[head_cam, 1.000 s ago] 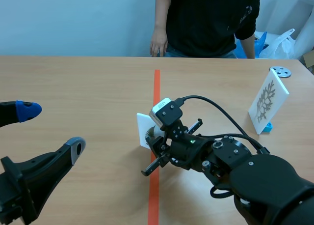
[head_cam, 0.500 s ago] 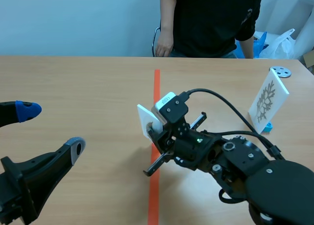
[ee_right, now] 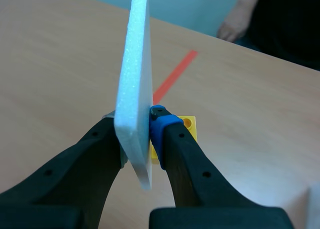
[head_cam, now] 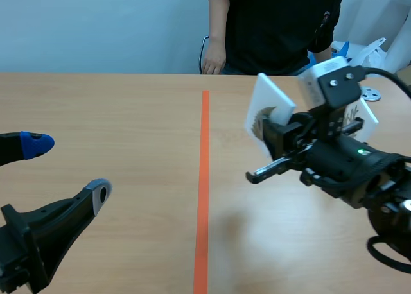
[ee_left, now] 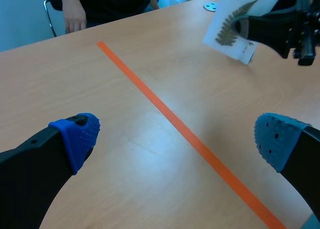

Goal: Sort the leaf by its shape. The table is split by an orange tape line. A compound leaf with several leaflets goes to the left side, a simple leaf with one blade goes to the right side. Return to the home posture when a red brick is placed on the table.

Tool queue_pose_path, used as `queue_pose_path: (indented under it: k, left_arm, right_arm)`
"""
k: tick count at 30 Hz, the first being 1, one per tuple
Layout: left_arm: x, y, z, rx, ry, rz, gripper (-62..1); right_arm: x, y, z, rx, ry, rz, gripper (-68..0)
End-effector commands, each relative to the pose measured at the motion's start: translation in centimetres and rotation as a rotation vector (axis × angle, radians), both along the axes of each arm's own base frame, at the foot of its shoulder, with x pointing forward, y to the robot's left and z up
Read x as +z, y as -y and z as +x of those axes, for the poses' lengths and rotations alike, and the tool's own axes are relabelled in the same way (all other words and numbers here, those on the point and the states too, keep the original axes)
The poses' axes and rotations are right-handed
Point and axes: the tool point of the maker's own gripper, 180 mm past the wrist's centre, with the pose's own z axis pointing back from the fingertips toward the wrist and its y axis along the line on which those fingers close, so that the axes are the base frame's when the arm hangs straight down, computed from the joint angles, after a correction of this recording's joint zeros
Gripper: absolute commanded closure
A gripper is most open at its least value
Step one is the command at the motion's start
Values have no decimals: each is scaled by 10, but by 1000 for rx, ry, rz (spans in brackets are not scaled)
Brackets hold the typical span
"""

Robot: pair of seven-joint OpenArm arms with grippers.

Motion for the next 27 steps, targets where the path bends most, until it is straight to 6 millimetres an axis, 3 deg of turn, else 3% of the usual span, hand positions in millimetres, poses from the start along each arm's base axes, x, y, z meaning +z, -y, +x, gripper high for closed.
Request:
queue_pose_path:
  k: [1,5,8,14,21,27]
  left_arm:
    - [9,3,2,1,29,-25,-623]
    - [9,3,2,1,29,-25,-623]
    - [9,3,2,1,29,-25,-623]
    - [9,3,2,0,29,-25,-623]
    - [10,3,2,1,30,-25,-623]
    - [10,3,2,1,30,-26,-623]
  right_arm:
    - [3,19,7,-48,7,7,-22]
    - [-10,62,11,-168,-46,2,-22]
    - [-29,81,15,-223,-95,20,-22]
    - [-63,105,27,-290,-139,39,-22]
    - [-79,129,42,-383,-144,33,-22]
    - [-95,147,43,-448,-156,2,-22]
